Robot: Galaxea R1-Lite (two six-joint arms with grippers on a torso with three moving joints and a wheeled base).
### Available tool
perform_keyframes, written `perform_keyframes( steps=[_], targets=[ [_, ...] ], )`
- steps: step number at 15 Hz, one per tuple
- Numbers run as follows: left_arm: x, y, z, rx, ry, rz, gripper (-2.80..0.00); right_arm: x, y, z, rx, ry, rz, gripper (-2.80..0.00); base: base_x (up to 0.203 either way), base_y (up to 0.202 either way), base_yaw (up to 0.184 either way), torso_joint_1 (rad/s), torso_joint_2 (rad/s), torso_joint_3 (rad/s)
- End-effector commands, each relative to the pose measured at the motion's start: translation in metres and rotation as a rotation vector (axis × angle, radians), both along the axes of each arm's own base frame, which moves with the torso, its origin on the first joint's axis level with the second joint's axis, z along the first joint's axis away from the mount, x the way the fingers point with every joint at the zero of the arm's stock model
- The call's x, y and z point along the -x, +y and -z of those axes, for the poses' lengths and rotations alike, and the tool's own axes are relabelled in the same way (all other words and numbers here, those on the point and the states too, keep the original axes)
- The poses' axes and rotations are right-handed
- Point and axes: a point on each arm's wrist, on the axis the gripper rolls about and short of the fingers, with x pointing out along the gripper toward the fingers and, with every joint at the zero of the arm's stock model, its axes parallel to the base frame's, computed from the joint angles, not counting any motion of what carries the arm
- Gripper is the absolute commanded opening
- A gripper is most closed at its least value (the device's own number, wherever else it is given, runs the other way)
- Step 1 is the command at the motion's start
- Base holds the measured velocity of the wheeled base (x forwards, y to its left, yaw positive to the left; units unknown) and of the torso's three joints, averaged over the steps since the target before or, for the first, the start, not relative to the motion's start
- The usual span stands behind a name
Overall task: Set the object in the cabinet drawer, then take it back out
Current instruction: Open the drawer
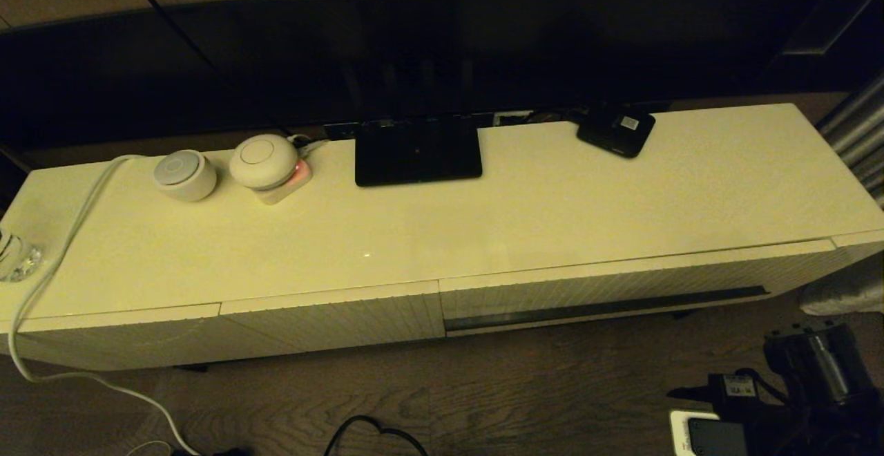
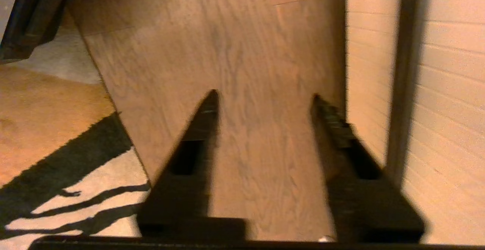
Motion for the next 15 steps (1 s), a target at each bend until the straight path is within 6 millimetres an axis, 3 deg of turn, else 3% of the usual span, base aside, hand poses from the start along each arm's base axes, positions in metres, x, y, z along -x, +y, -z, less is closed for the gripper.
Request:
perform_keyframes(
  steps=[1, 7, 15],
  targets=[
    [0.0, 0.0, 0.001, 0.0, 0.003, -0.001, -2.8, -0.012, 0.004, 0.014, 0.016, 0.049, -0.011, 0.0, 0.0, 0.0, 0.0, 0.0, 0.0, 0.0],
    [0.0, 0.0, 0.001, 0.0, 0.003, -0.001, -2.8, -0.048, 0.011, 0.024, 0.033, 0.029, -0.042, 0.0, 0.0, 0.0, 0.0, 0.0, 0.0, 0.0],
    [0.0, 0.0, 0.001, 0.0, 0.003, -0.001, -2.8, -0.079, 0.011, 0.029, 0.137, -0.059, -0.177, 0.0, 0.0, 0.0, 0.0, 0.0, 0.0, 0.0]
  ],
)
